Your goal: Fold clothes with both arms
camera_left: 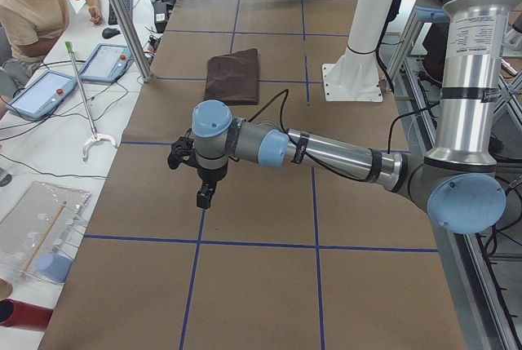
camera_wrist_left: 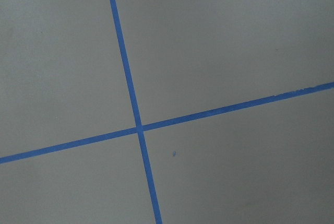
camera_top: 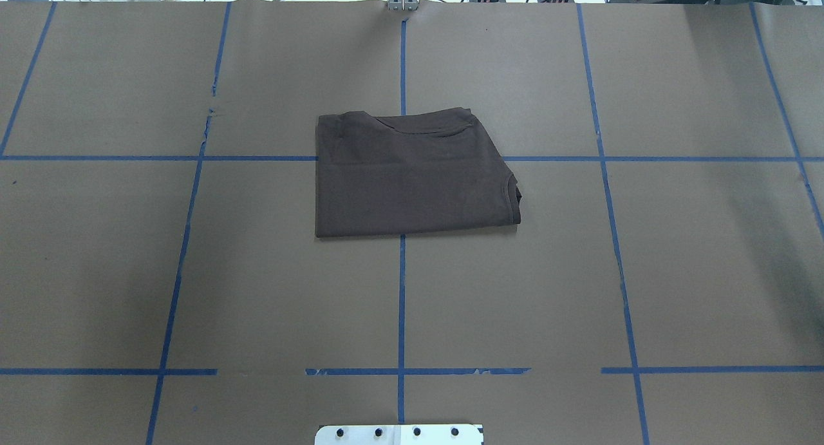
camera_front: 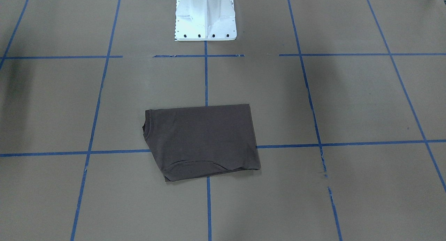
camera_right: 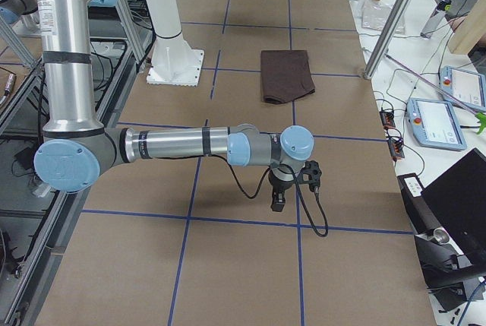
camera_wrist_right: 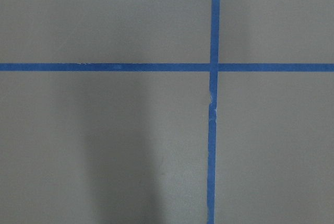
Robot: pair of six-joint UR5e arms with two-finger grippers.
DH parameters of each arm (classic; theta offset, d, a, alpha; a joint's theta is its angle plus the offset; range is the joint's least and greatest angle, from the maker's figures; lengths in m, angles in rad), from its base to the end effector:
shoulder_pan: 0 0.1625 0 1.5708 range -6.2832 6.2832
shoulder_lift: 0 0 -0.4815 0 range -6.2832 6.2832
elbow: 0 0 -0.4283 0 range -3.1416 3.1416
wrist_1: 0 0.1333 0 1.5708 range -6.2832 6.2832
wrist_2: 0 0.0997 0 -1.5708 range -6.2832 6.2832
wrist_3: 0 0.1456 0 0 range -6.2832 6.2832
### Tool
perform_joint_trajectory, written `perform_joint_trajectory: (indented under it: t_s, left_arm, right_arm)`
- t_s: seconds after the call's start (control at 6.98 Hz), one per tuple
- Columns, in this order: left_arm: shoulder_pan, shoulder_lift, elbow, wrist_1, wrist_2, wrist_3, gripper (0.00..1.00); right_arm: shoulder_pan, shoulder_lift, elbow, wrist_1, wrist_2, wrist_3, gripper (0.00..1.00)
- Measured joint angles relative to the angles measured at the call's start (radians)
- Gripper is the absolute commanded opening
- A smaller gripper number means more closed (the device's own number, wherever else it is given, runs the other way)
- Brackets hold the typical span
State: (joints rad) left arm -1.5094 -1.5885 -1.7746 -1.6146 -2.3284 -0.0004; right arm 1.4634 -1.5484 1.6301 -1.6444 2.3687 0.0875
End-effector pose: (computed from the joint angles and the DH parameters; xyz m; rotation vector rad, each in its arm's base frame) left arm 0.0006 -0.5513 0.6258 0.2292 0.7610 0.1582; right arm -0.0288 -0.5382 0.7098 -0.0700 -0.7949 -0.0221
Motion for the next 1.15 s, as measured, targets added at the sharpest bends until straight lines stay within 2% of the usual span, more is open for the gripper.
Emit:
perform_joint_trajectory:
  t_s: [0.57,1.15]
  left_arm:
    - [0.000,0.003,0.024,-0.008,-0.002,0.008,1.00]
    - [-0.002,-0.015,0.109,-0.008,-0.001,0.009,1.00]
  right_arm:
    - [0.000,0.001,-0.012,0.000,0.003,0.000,1.00]
    - [-0.001,0.010,-0.037,0.000,0.017,0.000,1.00]
